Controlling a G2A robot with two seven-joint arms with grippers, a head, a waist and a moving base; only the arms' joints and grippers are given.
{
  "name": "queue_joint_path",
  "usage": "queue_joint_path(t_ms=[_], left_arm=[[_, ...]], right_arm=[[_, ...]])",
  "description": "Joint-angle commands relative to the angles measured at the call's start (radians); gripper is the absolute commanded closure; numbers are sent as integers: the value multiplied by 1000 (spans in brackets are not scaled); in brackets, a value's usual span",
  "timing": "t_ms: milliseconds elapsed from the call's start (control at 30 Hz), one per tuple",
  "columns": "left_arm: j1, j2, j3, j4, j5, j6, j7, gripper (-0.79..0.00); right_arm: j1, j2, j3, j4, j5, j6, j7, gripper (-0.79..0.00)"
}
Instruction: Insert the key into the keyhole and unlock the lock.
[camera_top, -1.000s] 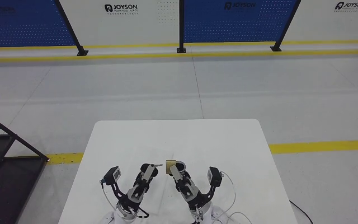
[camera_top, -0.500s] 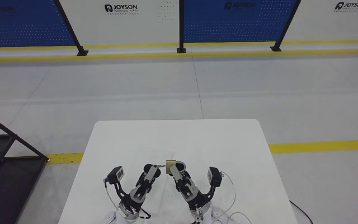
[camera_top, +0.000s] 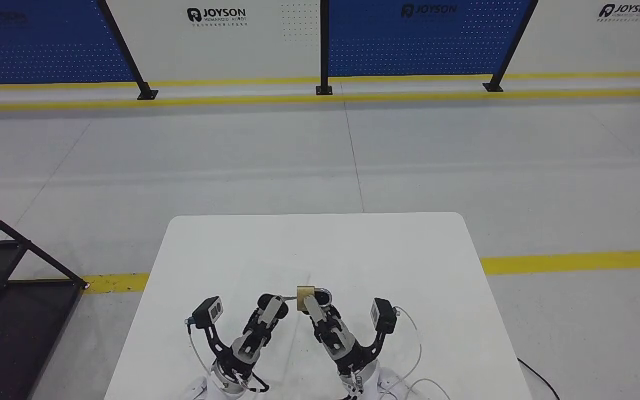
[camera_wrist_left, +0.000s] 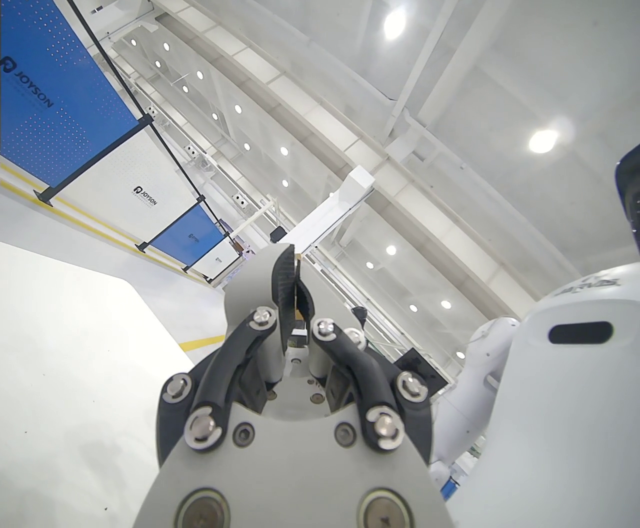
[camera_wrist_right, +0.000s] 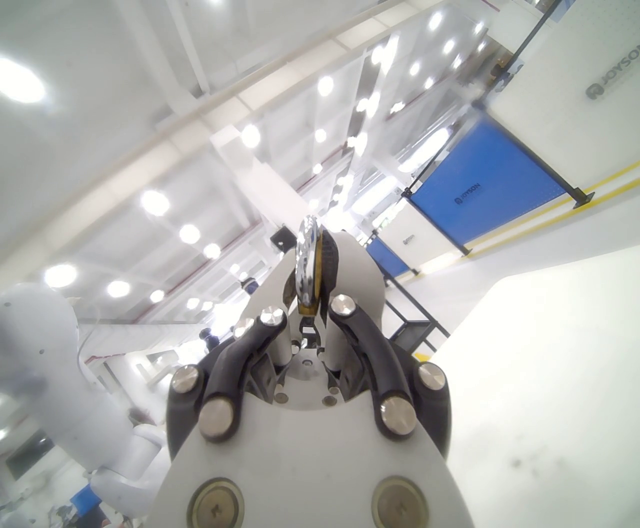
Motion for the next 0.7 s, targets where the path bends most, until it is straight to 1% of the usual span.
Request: queue_joint_path(t_ms=[0,667], left_arm=[[-2,3,4,2,-2,0,-2,0],[-14,30,23,2,-18,0,17,0]], right_arm=[[0,0,0,0,0,0,0,0],[0,0,0,0,0,0,0,0]])
